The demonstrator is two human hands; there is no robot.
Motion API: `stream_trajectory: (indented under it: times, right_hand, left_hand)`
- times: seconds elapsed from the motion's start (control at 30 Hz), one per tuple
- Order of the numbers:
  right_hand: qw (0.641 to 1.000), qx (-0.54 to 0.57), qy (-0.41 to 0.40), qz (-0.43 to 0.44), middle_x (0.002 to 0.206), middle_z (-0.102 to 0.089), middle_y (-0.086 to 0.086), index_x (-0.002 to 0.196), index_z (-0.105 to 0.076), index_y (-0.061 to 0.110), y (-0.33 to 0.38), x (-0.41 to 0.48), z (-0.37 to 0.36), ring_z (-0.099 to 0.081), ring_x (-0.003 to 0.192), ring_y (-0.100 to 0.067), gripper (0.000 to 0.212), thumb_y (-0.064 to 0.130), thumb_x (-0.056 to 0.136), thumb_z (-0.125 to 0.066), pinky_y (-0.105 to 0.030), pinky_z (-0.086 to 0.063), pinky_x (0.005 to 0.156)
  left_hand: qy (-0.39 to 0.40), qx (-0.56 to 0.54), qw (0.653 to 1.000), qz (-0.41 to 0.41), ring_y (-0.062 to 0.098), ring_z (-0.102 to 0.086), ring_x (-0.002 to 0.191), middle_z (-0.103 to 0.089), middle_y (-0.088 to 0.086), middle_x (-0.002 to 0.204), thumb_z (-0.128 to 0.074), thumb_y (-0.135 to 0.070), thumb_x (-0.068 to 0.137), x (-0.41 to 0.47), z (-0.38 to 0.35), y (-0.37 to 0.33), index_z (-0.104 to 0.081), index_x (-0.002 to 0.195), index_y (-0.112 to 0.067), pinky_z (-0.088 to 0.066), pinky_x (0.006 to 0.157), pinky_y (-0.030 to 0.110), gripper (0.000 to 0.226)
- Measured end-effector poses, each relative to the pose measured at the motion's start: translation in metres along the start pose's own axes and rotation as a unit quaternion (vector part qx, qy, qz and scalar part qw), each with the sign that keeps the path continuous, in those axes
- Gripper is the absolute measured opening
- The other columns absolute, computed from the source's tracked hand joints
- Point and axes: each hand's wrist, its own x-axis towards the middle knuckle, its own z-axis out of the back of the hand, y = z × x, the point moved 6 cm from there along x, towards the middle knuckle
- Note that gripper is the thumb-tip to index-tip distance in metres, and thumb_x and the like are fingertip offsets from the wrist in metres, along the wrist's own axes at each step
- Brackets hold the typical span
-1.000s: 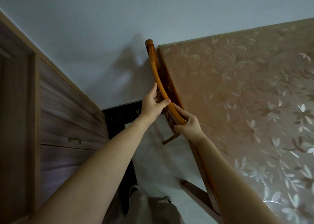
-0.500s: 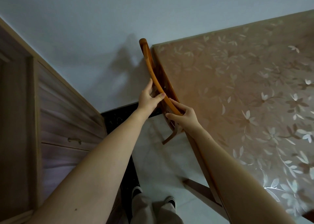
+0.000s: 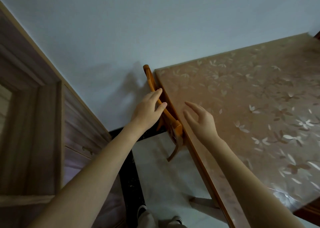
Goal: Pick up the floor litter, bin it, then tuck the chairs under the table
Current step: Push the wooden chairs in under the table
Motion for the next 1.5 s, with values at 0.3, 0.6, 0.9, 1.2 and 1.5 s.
stream_trajectory:
  times: [0.3,0.6,0.9,1.2,1.5]
  right_hand:
    - [0.981,-0.170,-0.036,0.082,0.146,-0.051,0.000,0.144,-0.047,0.022,0.005,-0.106,0.066,-0.038,0.140,-0.020,0.058,0.054,0.098,-0.031,-0.043,-0.030,0.116]
    - [0.976,-0.216,-0.016,-0.024,0.142,-0.055,0.001,0.141,-0.052,0.022,-0.062,-0.228,0.065,-0.044,0.136,-0.021,0.060,0.056,0.097,-0.028,-0.045,-0.034,0.113]
    - [0.941,-0.223,-0.171,-0.186,0.136,-0.060,0.001,0.137,-0.056,0.020,-0.088,-0.302,0.126,-0.051,0.129,-0.021,0.055,0.049,0.096,-0.035,-0.042,-0.040,0.108]
    - [0.854,-0.217,-0.318,-0.350,0.130,-0.064,0.001,0.132,-0.061,0.016,-0.097,-0.434,0.149,-0.056,0.122,-0.021,0.052,0.045,0.096,-0.038,-0.042,-0.046,0.101]
    - [0.805,-0.221,-0.371,-0.407,0.123,-0.067,0.000,0.125,-0.065,0.012,-0.125,-0.531,0.181,-0.062,0.114,-0.023,0.048,0.039,0.093,-0.041,-0.035,-0.046,0.096]
  left_hand:
    - [-0.022,0.104,0.986,-0.130,0.023,-0.036,0.139,-0.047,0.005,0.146,-0.023,-0.048,0.101,-0.112,0.007,-0.076,-0.043,0.144,-0.015,-0.028,0.116,0.043,0.058]
    - [0.123,0.029,0.983,-0.132,0.023,-0.042,0.136,-0.053,0.005,0.141,-0.015,-0.057,0.099,-0.207,-0.104,-0.106,-0.050,0.139,-0.012,-0.023,0.114,0.030,0.070]
    - [0.182,-0.027,0.948,-0.259,0.016,-0.047,0.131,-0.057,-0.001,0.136,-0.020,-0.056,0.099,-0.176,-0.127,-0.164,-0.055,0.135,-0.015,-0.033,0.109,0.029,0.065]
    - [0.279,-0.058,0.871,-0.399,0.017,-0.052,0.126,-0.061,0.001,0.131,-0.026,-0.050,0.099,-0.201,-0.174,-0.243,-0.057,0.133,-0.014,-0.037,0.104,0.027,0.059]
    - [0.338,-0.070,0.819,-0.459,0.016,-0.056,0.119,-0.064,0.001,0.125,-0.033,-0.045,0.097,-0.271,-0.223,-0.325,-0.061,0.127,-0.011,-0.036,0.101,0.021,0.054]
